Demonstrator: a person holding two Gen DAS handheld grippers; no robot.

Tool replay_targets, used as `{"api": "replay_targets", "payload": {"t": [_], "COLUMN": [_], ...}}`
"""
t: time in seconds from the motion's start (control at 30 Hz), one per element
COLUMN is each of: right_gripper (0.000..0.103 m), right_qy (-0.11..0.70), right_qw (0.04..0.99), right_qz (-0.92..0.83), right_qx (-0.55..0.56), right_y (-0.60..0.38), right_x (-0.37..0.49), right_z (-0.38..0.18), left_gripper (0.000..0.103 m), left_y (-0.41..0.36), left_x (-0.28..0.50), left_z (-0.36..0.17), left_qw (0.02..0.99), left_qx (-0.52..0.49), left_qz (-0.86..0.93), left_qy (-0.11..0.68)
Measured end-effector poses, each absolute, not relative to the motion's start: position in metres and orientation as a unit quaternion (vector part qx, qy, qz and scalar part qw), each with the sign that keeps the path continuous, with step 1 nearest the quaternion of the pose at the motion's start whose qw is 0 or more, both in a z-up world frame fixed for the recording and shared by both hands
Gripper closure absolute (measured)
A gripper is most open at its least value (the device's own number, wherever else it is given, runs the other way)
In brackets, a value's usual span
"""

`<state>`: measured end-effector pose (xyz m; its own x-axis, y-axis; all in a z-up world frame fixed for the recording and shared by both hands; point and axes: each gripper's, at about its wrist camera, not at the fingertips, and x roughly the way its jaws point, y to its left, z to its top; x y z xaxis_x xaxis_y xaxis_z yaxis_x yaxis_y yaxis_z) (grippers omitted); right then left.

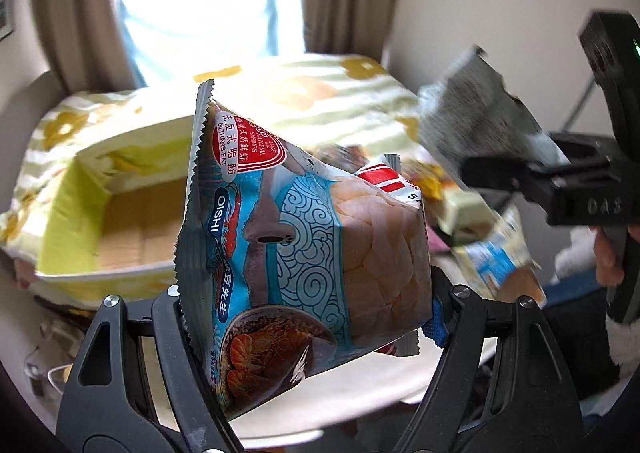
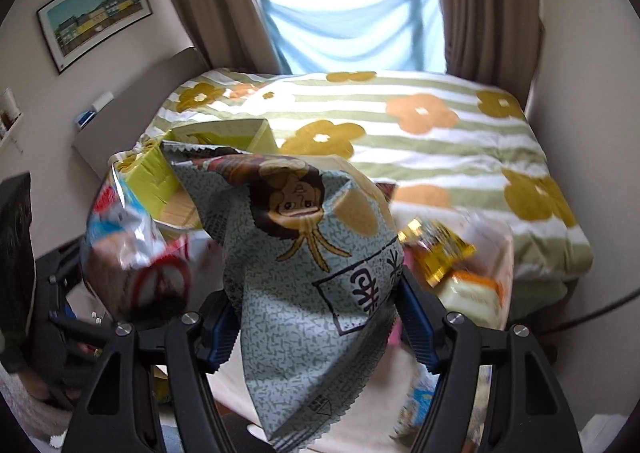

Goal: Organize snacks
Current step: 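Carry both bags over the yellow box and open both tools to drop them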

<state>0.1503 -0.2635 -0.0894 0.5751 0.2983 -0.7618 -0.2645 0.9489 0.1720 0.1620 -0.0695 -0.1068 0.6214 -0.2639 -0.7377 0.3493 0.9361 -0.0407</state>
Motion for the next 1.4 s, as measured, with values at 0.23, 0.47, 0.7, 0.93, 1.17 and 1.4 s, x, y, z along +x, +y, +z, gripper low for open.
{"api": "replay_targets", "payload": {"t": [0.23, 0.47, 0.7, 0.93, 1.17, 1.4], "right_gripper": [0.037, 0.037, 0.037, 0.037, 0.037, 0.037], "right_qy": [0.42, 0.442, 0.476, 0.519, 0.541, 0.547], "right_qw": [0.89, 0.877, 0.862, 0.84, 0.827, 0.825], "right_qz": [0.179, 0.184, 0.164, 0.146, 0.14, 0.134], "right_qx": [0.005, 0.029, 0.051, 0.062, 0.056, 0.051], "right_y": [-0.19, -0.101, -0.041, -0.021, -0.013, -0.013], "right_x": [0.197, 0.258, 0.297, 0.322, 0.339, 0.343], "right_z": [-0.073, -0.087, -0.116, -0.151, -0.169, -0.172], "left_gripper": [0.028, 0.028, 0.028, 0.028, 0.008, 0.001], "left_y": [0.026, 0.115, 0.161, 0.171, 0.17, 0.181], "left_x": [0.219, 0.285, 0.362, 0.411, 0.425, 0.42], "left_z": [-0.085, -0.1, -0.144, -0.189, -0.209, -0.206], "left_qw": [0.91, 0.902, 0.868, 0.845, 0.84, 0.845], "left_qx": [0.024, 0.003, -0.01, -0.003, 0.03, 0.033], "left_qz": [-0.131, -0.108, -0.127, -0.12, -0.078, -0.051], "left_qy": [0.393, 0.418, 0.481, 0.522, 0.537, 0.531]}}
